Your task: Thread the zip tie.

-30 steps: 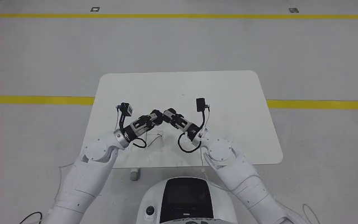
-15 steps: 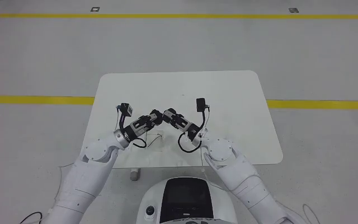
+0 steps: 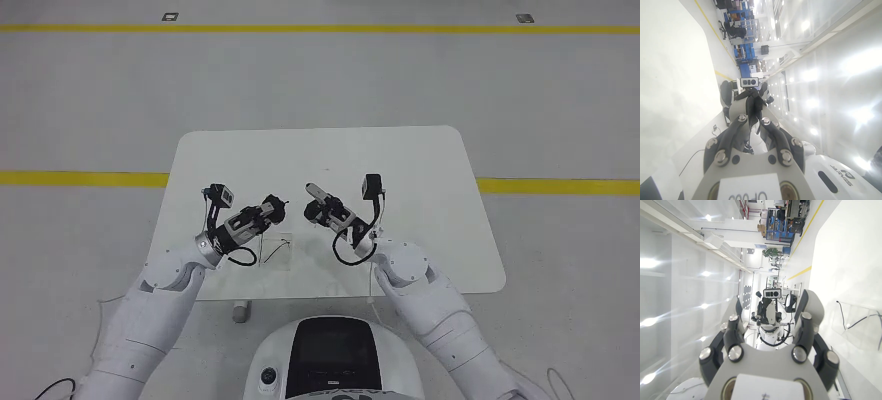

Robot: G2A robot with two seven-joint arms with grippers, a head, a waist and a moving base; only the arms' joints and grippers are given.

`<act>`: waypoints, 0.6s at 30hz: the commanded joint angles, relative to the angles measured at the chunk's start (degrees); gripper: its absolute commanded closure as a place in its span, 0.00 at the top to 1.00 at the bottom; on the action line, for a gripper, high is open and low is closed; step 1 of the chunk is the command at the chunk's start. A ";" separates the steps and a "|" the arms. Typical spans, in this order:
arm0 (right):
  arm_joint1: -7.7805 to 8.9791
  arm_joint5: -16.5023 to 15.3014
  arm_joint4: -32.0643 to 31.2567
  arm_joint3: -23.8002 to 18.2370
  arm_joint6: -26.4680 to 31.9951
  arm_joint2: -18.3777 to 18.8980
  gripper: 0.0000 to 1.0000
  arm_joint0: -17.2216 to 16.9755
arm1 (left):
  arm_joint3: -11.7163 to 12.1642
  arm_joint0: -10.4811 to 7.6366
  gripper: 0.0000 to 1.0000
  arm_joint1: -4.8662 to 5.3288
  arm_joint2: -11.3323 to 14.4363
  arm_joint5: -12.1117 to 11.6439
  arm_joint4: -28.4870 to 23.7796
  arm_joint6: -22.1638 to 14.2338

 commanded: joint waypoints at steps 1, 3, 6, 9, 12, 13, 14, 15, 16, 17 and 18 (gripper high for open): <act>-0.01 -0.06 -0.11 -0.01 -0.05 -0.04 1.00 0.00 | 0.02 -0.02 0.00 0.00 -0.02 0.02 0.09 0.01; -0.01 -0.06 -0.11 -0.01 -0.05 -0.04 1.00 0.00 | 0.02 -0.02 0.00 0.00 -0.02 0.02 0.09 0.01; -0.01 -0.06 -0.11 -0.01 -0.05 -0.04 1.00 0.00 | 0.02 -0.02 0.00 0.00 -0.02 0.02 0.09 0.01; -0.01 -0.14 0.24 -0.18 0.12 -0.05 1.00 -0.14 | 0.18 -0.04 0.00 -0.01 -0.11 0.21 0.05 0.69; 0.52 -1.78 1.58 -0.15 8.20 0.44 1.00 0.45 | 1.60 -0.49 0.00 0.44 -1.37 0.95 0.12 -2.09; 0.69 -2.15 2.92 0.23 11.45 0.67 1.00 0.62 | 2.26 -0.56 0.00 0.68 -1.95 1.35 -0.20 -4.46; 0.86 -2.23 4.10 0.66 14.51 0.95 1.00 1.05 | 2.87 -0.70 0.00 0.93 -2.59 1.76 -0.74 -6.97; 1.00 -2.50 5.12 0.98 17.49 1.06 1.00 1.55 | 3.67 -0.75 0.00 1.16 -3.36 2.16 -1.50 -9.02; 1.11 -2.20 7.11 1.83 21.45 1.03 1.00 2.21 | 4.55 -0.84 0.00 1.51 -4.33 2.15 -1.74 -11.91; 1.21 -1.44 7.89 2.59 24.22 0.97 1.00 3.12 | 5.20 -0.87 0.00 1.77 -4.85 2.12 -2.12 -14.86; 1.27 -1.63 8.22 3.13 26.20 0.92 1.00 3.98 | 6.06 -0.90 0.00 1.97 -5.54 2.16 -3.01 -16.79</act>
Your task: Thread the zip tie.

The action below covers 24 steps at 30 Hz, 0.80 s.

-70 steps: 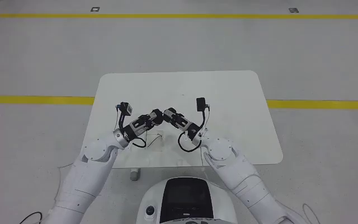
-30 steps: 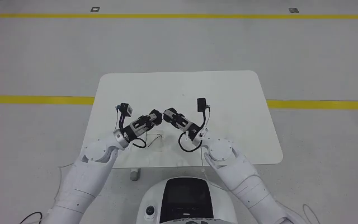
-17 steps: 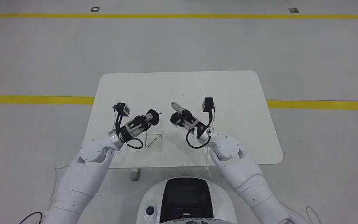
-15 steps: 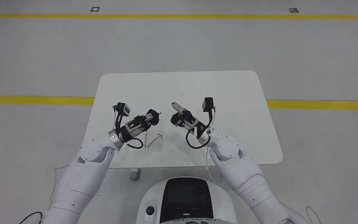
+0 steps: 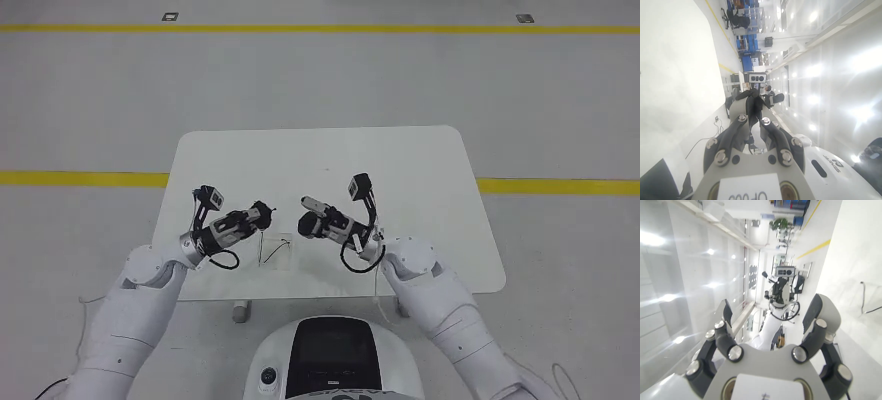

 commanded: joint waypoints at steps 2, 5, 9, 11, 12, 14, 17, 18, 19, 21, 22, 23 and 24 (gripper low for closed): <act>0.06 1.56 2.39 2.70 10.36 -1.40 1.00 3.16 | 2.15 0.03 0.00 0.69 -1.50 -0.10 -2.84 -9.87; -0.23 3.29 5.78 6.92 18.27 -3.39 1.00 6.28 | 4.87 -0.62 0.00 1.31 -2.45 -0.40 -2.95 -16.24; -0.45 3.32 6.22 9.16 18.39 -4.00 1.00 7.71 | 6.37 -1.21 0.00 1.46 -2.52 -1.12 -2.85 -17.73; -0.45 3.32 6.22 9.16 18.39 -4.00 1.00 7.71 | 6.37 -1.21 0.00 1.46 -2.52 -1.12 -2.85 -17.73; -0.45 3.32 6.22 9.16 18.39 -4.00 1.00 7.71 | 6.37 -1.21 0.00 1.46 -2.52 -1.12 -2.85 -17.73; -0.45 3.32 6.22 9.16 18.39 -4.00 1.00 7.71 | 6.37 -1.21 0.00 1.46 -2.52 -1.12 -2.85 -17.73; -0.52 3.81 7.26 8.83 17.26 -4.14 1.00 6.99 | 5.98 -1.43 0.00 1.43 -1.23 -0.27 0.20 -14.98; -0.51 4.34 6.85 8.93 16.71 -4.51 1.00 6.90 | 6.31 -1.79 0.00 1.33 -0.60 0.56 -0.70 -14.88; -0.59 4.57 7.76 9.08 16.97 -4.74 1.00 6.84 | 6.61 -2.16 0.00 1.31 -0.07 1.18 -1.06 -15.75; -0.79 4.53 9.89 10.29 17.91 -5.18 1.00 7.31 | 7.47 -3.14 0.00 1.38 0.68 1.45 -1.12 -17.86; -0.92 4.36 10.65 10.99 18.27 -5.44 1.00 7.67 | 7.77 -3.41 0.00 1.43 0.92 1.38 -0.89 -18.51; -1.07 4.26 11.56 11.87 18.54 -5.72 1.00 8.10 | 7.98 -3.59 0.00 1.46 1.05 1.10 -1.00 -18.90; -1.23 4.00 11.95 12.76 18.64 -6.05 1.00 8.65 | 8.05 -3.61 0.00 1.47 1.26 0.80 -1.43 -18.90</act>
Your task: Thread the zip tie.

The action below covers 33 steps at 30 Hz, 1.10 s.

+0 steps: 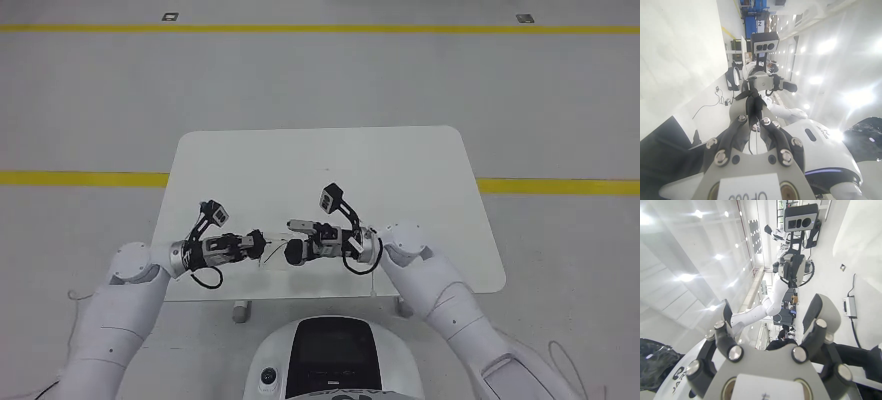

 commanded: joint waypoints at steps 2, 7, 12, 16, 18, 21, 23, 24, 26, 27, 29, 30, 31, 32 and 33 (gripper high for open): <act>-0.68 -0.39 3.15 3.45 0.68 -1.15 1.00 1.71 | -0.11 0.22 0.00 0.12 1.06 -0.34 -1.78 -0.08; -1.02 -0.61 4.43 5.10 1.44 -1.72 1.00 2.65 | -1.37 0.74 0.00 0.63 2.41 -1.66 -2.63 -0.08; -0.92 -1.17 2.86 3.59 -0.65 -1.96 1.00 1.87 | -1.37 0.74 0.00 0.63 2.41 -1.66 -2.63 -0.08; -0.61 -2.20 0.61 2.65 -1.97 -2.17 1.00 0.65 | -1.37 0.74 0.00 0.63 2.41 -1.66 -2.63 -0.08; -0.50 -2.43 0.15 2.50 -2.05 -2.24 1.00 0.36 | -1.37 0.74 0.00 0.63 2.41 -1.66 -2.63 -0.08; -0.37 -2.81 0.22 2.40 -1.74 -2.23 0.46 0.06 | -1.37 0.74 0.00 0.63 2.41 -1.66 -2.63 -0.08; -0.30 -2.95 0.41 2.45 -1.50 -2.18 0.38 -0.03 | -1.37 0.74 0.00 0.63 2.41 -1.66 -2.63 -0.08; -0.27 -3.05 0.51 2.49 -1.43 -2.17 0.24 -0.07 | -1.37 0.74 0.00 0.63 2.41 -1.66 -2.63 -0.08; -0.26 -3.22 0.58 2.65 -1.36 -2.33 0.12 -0.15 | -1.37 0.74 0.00 0.63 2.41 -1.66 -2.63 -0.08; -0.29 -3.23 0.61 2.70 -1.28 -2.52 0.12 -0.15 | -1.37 0.74 0.00 0.63 2.41 -1.66 -2.63 -0.08; -0.41 -3.37 0.73 2.90 -1.22 -3.07 0.09 -0.10 | -1.37 0.74 0.00 0.63 2.41 -1.66 -2.63 -0.08; -0.47 -3.50 0.89 3.04 -1.25 -3.27 0.07 -0.05 | -1.37 0.74 0.00 0.63 2.41 -1.66 -2.63 -0.08; -0.55 -3.66 1.15 3.18 -1.24 -3.50 0.06 -0.04 | -1.37 0.74 0.00 0.63 2.41 -1.66 -2.63 -0.08; -0.67 -3.90 1.38 3.44 -1.28 -3.86 0.04 0.00 | -1.37 0.74 0.00 0.63 2.41 -1.66 -2.63 -0.08; -0.76 -4.12 1.58 3.68 -1.31 -4.09 0.03 0.08 | -1.37 0.74 0.00 0.63 2.41 -1.66 -2.63 -0.08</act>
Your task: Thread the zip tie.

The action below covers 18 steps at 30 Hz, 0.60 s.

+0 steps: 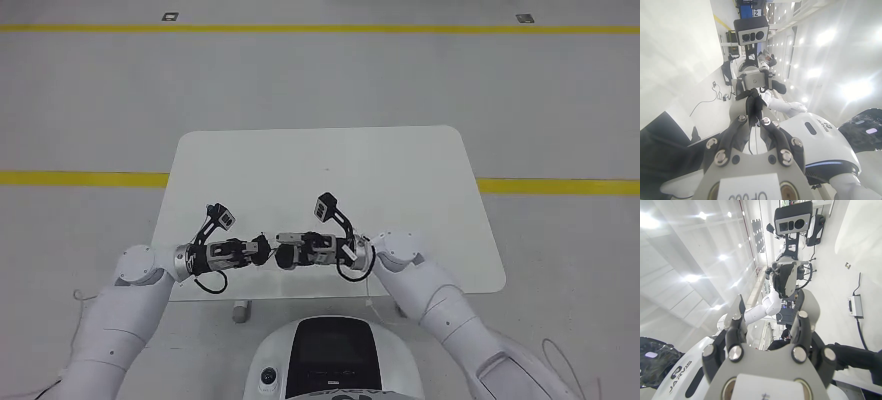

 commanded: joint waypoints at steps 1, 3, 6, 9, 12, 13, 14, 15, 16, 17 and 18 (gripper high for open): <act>-0.17 -0.45 0.35 0.58 -0.07 -0.47 0.00 0.17 | 0.00 0.00 0.00 0.00 0.00 0.00 0.00 0.00; -0.38 -0.97 0.60 1.45 -0.16 -0.99 0.00 0.45 | 0.00 0.00 0.00 0.00 0.00 0.00 0.00 0.00; -0.64 -1.25 1.16 2.82 -0.14 -1.50 0.00 1.01 | 0.00 0.00 0.00 0.00 0.00 0.00 0.00 0.00; -0.82 -1.65 1.64 3.90 0.11 -1.82 0.00 1.45 | 0.00 0.00 0.00 0.00 0.00 0.00 0.00 0.00; -0.92 -2.07 2.03 4.92 0.40 -1.91 0.00 1.87 | 0.00 0.00 0.00 0.00 0.00 0.00 0.00 0.00; -0.95 -2.17 2.15 5.21 0.45 -1.92 0.00 1.99 | 0.00 0.00 0.00 0.00 0.00 0.00 0.00 0.00; -0.98 -2.26 2.23 5.42 0.49 -1.95 0.03 2.09 | 0.00 0.00 0.00 0.00 0.00 0.00 0.00 0.00; -1.02 -2.37 2.31 5.63 0.50 -2.01 0.04 2.20 | 0.00 0.00 0.00 0.00 0.00 0.00 0.00 0.00; -1.04 -2.44 2.34 5.80 0.51 -2.02 0.04 2.28 | 0.00 0.00 0.00 0.00 0.00 0.00 0.00 0.00; -1.05 -2.52 2.34 6.01 0.47 -2.02 0.04 2.37 | 0.00 0.00 0.00 0.00 0.00 0.00 0.00 0.00; -1.06 -2.58 2.30 6.20 0.42 -2.04 0.06 2.44 | 0.00 0.00 0.00 0.00 0.00 0.00 0.00 0.00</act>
